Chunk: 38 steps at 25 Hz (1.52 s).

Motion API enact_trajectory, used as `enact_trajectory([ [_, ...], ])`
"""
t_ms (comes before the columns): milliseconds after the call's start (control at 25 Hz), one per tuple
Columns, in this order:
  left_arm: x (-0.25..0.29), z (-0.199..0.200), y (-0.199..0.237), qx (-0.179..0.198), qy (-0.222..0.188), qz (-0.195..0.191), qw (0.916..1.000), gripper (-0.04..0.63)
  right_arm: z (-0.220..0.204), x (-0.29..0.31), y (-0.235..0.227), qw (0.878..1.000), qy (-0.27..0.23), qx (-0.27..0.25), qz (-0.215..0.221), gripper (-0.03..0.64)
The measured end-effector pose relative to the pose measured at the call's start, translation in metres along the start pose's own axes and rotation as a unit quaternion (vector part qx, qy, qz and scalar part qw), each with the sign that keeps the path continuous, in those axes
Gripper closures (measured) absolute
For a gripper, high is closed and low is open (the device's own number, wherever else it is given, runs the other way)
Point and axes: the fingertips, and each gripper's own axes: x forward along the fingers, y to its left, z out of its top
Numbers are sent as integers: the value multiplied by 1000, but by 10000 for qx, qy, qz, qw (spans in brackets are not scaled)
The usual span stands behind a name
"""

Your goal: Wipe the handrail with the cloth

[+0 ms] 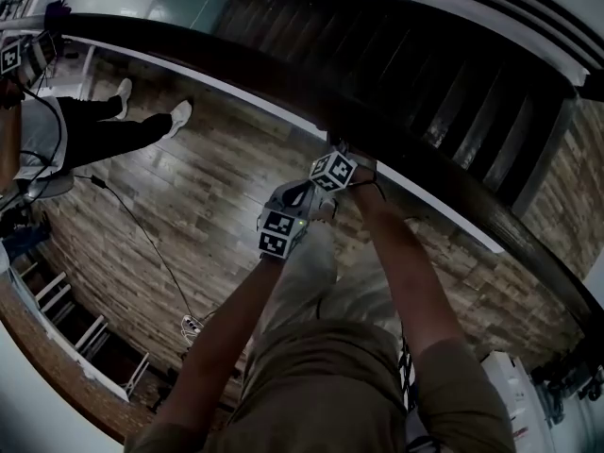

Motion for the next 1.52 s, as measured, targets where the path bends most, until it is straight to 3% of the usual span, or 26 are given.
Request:
enact_trajectory([
  [200,-4,1,18,52,-126,119,9998,578,9,49,-2,9979,541,337,125,558],
  [320,-9,-1,39,27,-137,220,9997,577,-1,54,1,9974,588,360,201,558],
  [520,-14,0,49,39,-155,276,9995,577,-67,33,12,9905,1247,442,371,558],
  [640,-20,11,39,20,-169,250,9995,577,-61,-5,-11,9977,656,184,8,558],
  [720,-17,10,29,48,-106,246,9996,577,-64,-19,-31,9981,454,365,-221,558],
  [880,6,1,2,131,128,229,9996,577,-105,-26,-49,9957,624,633,-252,558],
  [1080,41,0,-52,571,357,-15,9977,577,-168,-57,-64,9896,760,1172,-332,558],
  [1280,71,10,-112,997,342,-249,9941,577,-246,-90,-71,9891,870,1140,-326,558],
  [1520,95,10,-194,1319,303,-402,9900,577,-339,-142,-88,9821,1007,1524,-465,558],
])
